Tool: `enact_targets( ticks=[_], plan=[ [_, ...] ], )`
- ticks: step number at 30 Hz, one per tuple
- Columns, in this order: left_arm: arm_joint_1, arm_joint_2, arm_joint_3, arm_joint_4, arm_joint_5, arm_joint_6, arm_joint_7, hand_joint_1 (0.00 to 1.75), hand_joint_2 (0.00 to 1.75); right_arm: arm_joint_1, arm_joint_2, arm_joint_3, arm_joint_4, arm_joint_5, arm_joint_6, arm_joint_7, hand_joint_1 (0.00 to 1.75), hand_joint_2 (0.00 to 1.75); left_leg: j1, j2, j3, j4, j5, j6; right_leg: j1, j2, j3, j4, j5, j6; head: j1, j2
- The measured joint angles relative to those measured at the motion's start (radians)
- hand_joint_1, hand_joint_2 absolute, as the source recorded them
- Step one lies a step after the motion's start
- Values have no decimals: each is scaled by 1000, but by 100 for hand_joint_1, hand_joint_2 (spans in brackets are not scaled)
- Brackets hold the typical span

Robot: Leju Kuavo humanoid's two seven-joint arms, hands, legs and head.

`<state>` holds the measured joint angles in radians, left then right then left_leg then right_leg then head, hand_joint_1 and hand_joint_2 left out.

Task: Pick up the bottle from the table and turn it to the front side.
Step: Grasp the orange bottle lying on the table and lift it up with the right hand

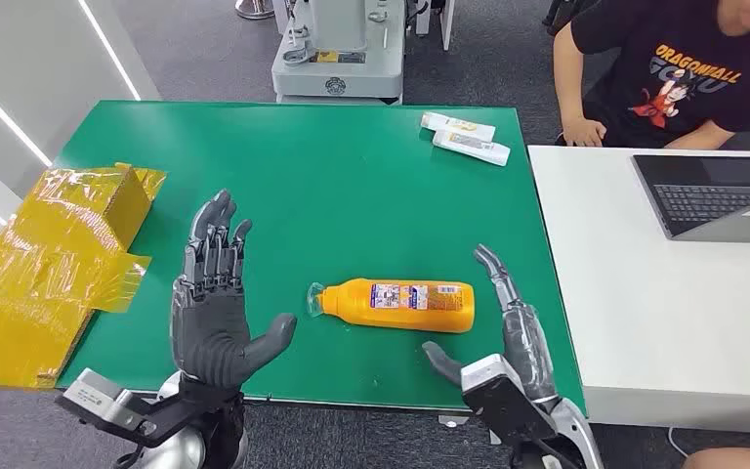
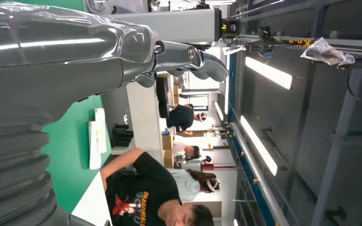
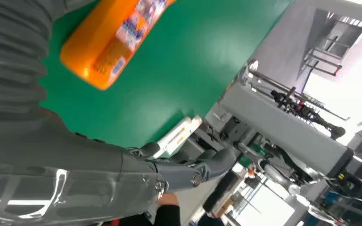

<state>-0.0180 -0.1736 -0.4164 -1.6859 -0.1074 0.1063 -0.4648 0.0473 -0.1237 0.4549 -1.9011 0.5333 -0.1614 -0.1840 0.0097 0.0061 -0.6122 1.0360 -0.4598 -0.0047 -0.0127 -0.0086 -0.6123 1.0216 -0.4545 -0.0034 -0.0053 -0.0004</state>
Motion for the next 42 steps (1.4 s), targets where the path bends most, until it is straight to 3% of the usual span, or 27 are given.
enact_targets(
  ticks=[2, 8, 12, 15, 18, 23, 28, 33, 37, 42],
  plan=[
    [0, 0, 0, 0, 4, -7, -2, 0, 175, -19, -35, -8, 4, -9, 49, 7, 0, 175, 0, 0, 0, 0, 0, 0, 0, 0, 0, 0, 0, 0, 0, 0],
    [-3, 7, 0, 0, 19, -26, -12, 0, 175, -139, -260, -77, 50, -81, 268, -4, 0, 175, -1, -1, 0, 1, 0, 1, -1, -1, 0, -1, 1, 1, 0, 0],
    [-7, 14, 0, 0, 29, -24, -17, 0, 175, -224, -366, -87, 88, -120, 368, -22, 0, 175, -1, 0, -1, 1, 0, 1, -1, 0, 0, 0, 1, 2, 0, 0],
    [-18, 23, 0, 1, 43, -11, -28, 0, 175, -373, -432, -57, 166, -185, 486, -43, 0, 175, -1, 2, -1, 1, 0, 1, -1, 2, 0, 1, 2, 2, -1, 0],
    [-25, 31, 0, 1, 53, 6, -33, 0, 175, -589, -471, 25, 291, -254, 599, -68, 0, 175, -1, 2, -1, 1, 2, 2, -1, 2, -1, 1, 3, 1, -1, 0],
    [-32, 46, 0, 1, 64, 27, -38, 0, 175, -926, -481, 226, 492, -367, 707, -85, 0, 175, 0, -1, -2, 2, 4, 2, 0, -2, -1, 2, 4, 0, -1, 0],
    [-30, 56, 0, 1, 64, 42, -41, 0, 175, -1133, -425, 417, 656, -440, 728, -105, 0, 175, 0, 0, -2, 1, 4, 2, 0, 0, -1, 2, 4, 0, -1, 0],
    [-29, 58, 0, 1, 62, 46, -41, 0, 175, -1176, -397, 466, 704, -452, 726, -110, 0, 175, 0, 0, -2, 1, 4, 2, 0, 0, -2, 2, 4, 0, 0, 0],
    [-21, 62, 0, 1, 56, 54, -41, 0, 175, -1227, -285, 591, 866, -479, 677, -137, 0, 175, 0, -2, -2, 1, 5, 2, 0, -2, -1, 1, 4, 0, 0, 0],
    [-22, 65, 0, 1, 55, 61, -41, 0, 175, -1198, -233, 649, 933, -463, 646, -154, 0, 175, 0, -2, -2, 1, 4, 2, 0, -2, -1, 1, 4, 0, 0, 0]
  ],
)
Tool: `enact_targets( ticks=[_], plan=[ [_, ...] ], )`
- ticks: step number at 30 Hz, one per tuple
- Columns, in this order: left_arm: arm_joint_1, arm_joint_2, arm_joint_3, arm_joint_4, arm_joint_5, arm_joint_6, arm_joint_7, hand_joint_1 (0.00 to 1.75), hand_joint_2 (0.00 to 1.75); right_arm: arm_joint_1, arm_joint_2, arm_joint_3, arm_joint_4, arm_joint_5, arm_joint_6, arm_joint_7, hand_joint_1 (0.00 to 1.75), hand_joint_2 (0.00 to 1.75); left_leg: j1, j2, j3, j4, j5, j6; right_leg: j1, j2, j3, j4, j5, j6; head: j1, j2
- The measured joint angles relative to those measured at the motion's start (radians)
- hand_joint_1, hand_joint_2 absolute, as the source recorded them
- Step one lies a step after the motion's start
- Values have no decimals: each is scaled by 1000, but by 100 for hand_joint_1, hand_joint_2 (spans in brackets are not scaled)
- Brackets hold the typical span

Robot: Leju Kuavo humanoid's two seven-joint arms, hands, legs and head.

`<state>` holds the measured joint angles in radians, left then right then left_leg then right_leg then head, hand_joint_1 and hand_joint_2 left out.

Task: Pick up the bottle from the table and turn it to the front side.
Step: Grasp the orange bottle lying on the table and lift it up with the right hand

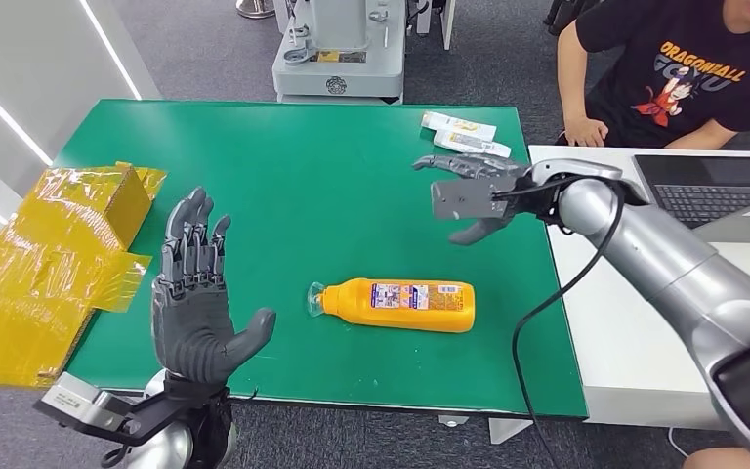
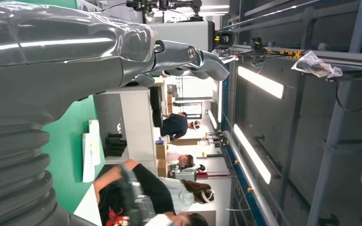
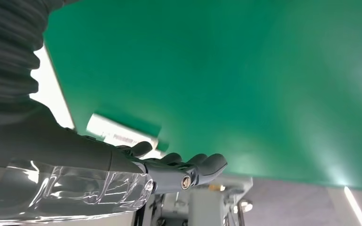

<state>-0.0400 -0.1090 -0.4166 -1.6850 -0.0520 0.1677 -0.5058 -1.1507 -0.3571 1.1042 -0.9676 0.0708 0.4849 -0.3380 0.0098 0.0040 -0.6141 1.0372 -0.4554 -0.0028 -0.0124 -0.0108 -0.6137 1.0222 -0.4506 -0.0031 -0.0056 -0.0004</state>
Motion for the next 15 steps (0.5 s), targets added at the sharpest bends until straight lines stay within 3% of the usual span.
enact_targets(
  ticks=[5, 15],
  plan=[
    [-5, 0, 0, 0, 8, -2, 6, 0, 175, 80, 21, 40, 33, 16, -24, -13, 0, 175, 0, 0, 0, 0, 0, 0, 0, 0, 0, 0, 0, 0, 0, 0],
    [-13, 0, 0, 0, 20, -2, 16, 0, 175, 150, 19, 70, 58, 11, -25, -12, 0, 175, 0, 0, 0, 0, 0, 0, 0, 1, 0, 0, 0, 0, 0, 0]
  ],
)
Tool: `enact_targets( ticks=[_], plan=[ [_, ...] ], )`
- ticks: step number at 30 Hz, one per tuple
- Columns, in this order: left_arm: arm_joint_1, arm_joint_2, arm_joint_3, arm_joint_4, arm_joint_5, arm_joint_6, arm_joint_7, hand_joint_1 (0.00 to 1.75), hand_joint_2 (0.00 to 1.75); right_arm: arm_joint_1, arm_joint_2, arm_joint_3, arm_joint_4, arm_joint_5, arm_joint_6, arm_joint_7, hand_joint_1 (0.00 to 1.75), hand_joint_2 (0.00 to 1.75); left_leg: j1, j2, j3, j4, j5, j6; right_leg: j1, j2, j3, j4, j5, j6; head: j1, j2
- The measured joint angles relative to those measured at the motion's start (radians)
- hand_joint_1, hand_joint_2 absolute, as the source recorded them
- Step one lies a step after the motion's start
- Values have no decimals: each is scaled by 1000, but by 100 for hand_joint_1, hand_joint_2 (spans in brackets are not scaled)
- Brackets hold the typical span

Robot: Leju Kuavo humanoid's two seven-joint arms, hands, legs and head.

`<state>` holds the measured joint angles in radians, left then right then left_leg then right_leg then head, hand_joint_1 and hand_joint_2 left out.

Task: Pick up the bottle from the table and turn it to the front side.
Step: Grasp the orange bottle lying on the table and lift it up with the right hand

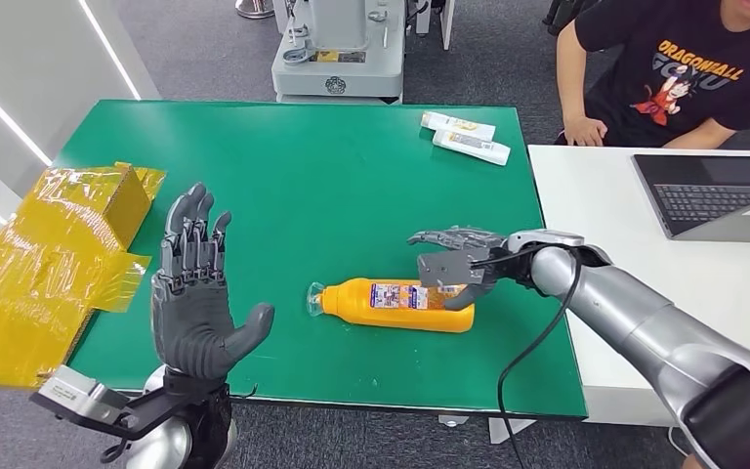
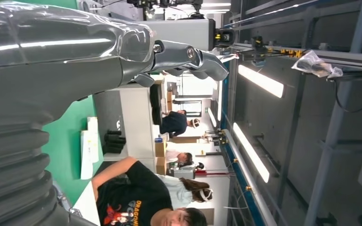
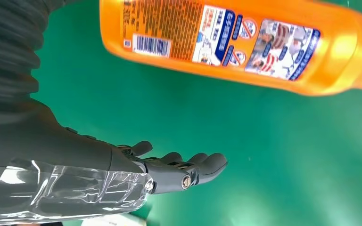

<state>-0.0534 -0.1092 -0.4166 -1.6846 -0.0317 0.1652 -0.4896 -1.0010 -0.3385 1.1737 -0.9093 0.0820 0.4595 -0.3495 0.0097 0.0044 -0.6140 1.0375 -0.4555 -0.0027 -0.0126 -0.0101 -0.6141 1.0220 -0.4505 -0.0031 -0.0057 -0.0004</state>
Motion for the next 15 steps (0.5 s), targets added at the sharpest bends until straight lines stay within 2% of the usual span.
enact_targets(
  ticks=[15],
  plan=[
    [-3, -1, 0, 0, 12, -1, 14, 0, 175, 82, -42, -3, -8, -30, -22, 6, 0, 175, 0, 1, 0, 0, 0, 0, 0, 0, 0, 0, 0, 0, 0, 0]
  ],
)
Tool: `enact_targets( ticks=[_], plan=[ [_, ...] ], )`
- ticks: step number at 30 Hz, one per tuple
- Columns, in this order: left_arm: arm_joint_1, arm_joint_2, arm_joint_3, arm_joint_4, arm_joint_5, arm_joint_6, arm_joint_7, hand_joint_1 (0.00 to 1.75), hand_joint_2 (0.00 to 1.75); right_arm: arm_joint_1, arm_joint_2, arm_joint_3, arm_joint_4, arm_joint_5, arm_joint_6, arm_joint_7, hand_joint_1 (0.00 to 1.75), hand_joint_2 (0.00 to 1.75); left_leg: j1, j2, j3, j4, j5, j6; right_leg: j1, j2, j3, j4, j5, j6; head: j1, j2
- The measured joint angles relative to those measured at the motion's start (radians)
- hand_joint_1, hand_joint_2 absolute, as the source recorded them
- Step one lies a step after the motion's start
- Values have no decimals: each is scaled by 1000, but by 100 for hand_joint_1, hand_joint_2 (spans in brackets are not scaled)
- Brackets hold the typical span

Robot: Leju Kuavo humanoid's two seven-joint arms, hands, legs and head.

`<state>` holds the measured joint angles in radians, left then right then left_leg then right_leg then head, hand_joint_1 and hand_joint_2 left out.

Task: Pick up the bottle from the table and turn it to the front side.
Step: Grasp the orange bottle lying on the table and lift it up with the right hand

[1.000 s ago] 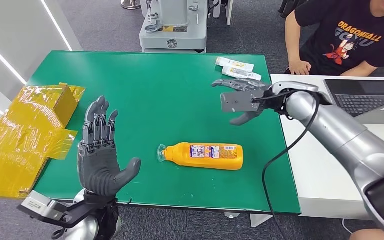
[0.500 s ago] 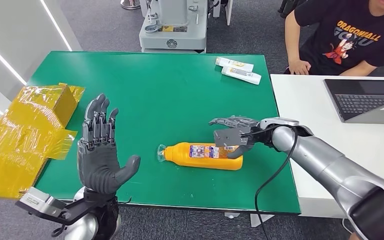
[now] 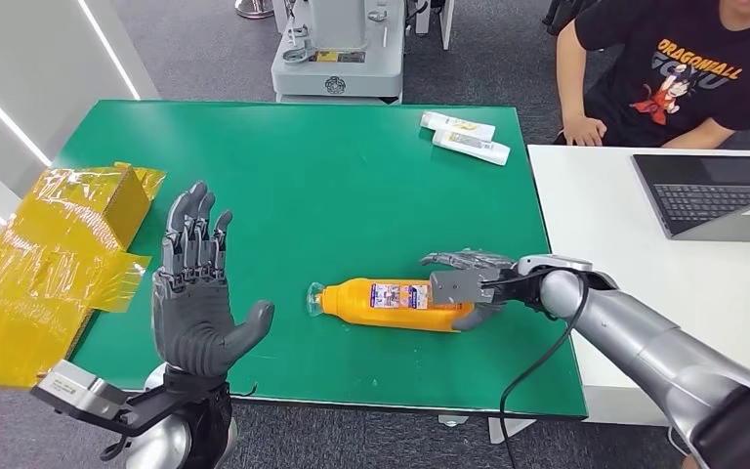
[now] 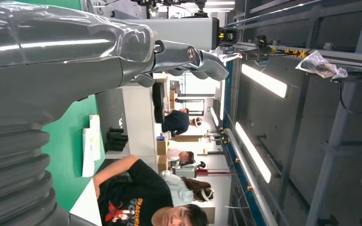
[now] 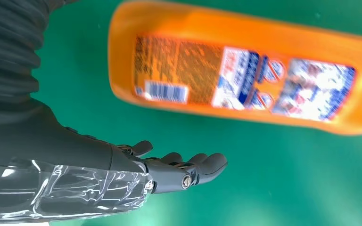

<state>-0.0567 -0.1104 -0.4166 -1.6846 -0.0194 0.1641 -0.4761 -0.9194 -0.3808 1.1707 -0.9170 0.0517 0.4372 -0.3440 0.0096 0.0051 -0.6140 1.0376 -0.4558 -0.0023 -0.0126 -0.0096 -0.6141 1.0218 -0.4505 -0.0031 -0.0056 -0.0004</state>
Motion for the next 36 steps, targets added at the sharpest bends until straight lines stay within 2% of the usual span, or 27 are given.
enact_targets(
  ticks=[23, 24, 25, 28, 29, 36],
  plan=[
    [-2, -15, 0, 1, 3, -21, 14, 0, 175, 112, -29, -41, -37, 16, -50, 16, 0, 175, 0, 0, 0, 0, 0, 0, 0, 0, 0, 0, 0, 0, 0, 0],
    [-3, -15, 0, 1, 3, -21, 14, 0, 175, 114, -30, -43, -40, 17, -50, 17, 6, 175, 0, 0, 0, 0, 0, 0, 0, 0, 0, 0, 0, 0, 0, 0],
    [-3, -15, 0, 2, 3, -21, 14, 0, 175, 115, -31, -45, -42, 19, -51, 18, 26, 175, 0, 0, 0, 0, 0, 0, 0, 0, 0, 0, 0, 0, 0, 0],
    [-5, -15, 0, 5, 4, -21, 14, 0, 175, 118, -33, -49, -47, 23, -52, 19, 123, 175, 0, 0, 0, 0, 0, 0, 0, 0, 0, 0, 0, 0, 0, 0],
    [-5, -15, 0, 6, 5, -21, 14, 0, 175, 118, -34, -49, -49, 24, -53, 19, 137, 175, 0, 0, 0, 0, 0, 0, 0, 0, 0, 0, 0, 0, 0, 0],
    [-16, -15, 0, 18, 14, -21, 12, 0, 175, 118, -38, -68, -58, 35, -54, 15, 139, 175, 0, 0, 0, 0, 0, 0, 0, 0, 0, 0, 0, 0, 0, 0]
  ],
)
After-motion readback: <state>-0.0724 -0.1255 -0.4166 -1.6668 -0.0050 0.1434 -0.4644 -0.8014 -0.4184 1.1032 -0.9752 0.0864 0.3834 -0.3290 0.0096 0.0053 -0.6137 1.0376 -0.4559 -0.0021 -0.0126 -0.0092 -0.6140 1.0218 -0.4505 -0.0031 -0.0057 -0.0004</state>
